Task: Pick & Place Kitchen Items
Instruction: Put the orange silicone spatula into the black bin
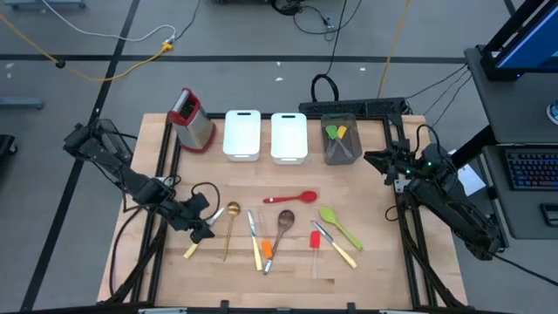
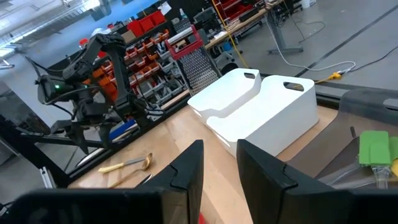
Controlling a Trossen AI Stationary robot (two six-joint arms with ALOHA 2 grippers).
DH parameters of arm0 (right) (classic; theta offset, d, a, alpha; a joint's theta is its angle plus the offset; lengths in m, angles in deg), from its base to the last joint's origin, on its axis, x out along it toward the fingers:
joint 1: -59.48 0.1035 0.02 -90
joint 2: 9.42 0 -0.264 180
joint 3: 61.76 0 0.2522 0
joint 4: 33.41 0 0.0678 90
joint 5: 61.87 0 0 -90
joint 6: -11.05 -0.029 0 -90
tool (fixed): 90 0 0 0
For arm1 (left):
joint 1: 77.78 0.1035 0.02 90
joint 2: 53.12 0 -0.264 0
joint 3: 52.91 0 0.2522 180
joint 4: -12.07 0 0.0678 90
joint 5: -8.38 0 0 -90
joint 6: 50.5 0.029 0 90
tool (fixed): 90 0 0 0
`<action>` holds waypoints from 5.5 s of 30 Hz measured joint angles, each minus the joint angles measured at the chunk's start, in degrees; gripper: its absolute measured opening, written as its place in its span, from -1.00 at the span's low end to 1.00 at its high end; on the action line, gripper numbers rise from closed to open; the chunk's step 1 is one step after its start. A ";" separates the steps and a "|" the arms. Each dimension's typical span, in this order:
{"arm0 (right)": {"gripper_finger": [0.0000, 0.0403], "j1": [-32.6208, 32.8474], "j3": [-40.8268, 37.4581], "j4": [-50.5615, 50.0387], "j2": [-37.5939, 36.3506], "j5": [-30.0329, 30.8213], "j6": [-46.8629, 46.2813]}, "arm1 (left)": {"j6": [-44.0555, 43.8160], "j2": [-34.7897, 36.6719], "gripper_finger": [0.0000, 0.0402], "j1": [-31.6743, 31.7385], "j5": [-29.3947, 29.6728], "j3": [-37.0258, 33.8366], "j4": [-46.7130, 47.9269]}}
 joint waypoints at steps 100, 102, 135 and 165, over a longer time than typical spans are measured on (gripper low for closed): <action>-0.56 0.01 0.00 -0.44 0.13 0.02 -0.20 | 89.10 -59.41 0.36 23.29 -11.09 37.27 -2.99; -0.56 0.01 0.00 -0.44 0.13 0.02 -0.18 | 87.12 -59.41 0.36 23.33 -11.03 37.27 -3.84; -0.56 0.01 0.00 -0.44 0.13 0.02 -1.68 | 106.84 -59.19 0.36 20.94 -11.00 37.40 -4.72; -0.56 0.01 0.00 -0.46 0.13 0.02 -1.68 | 103.80 -59.12 0.36 20.99 -10.98 37.42 -4.79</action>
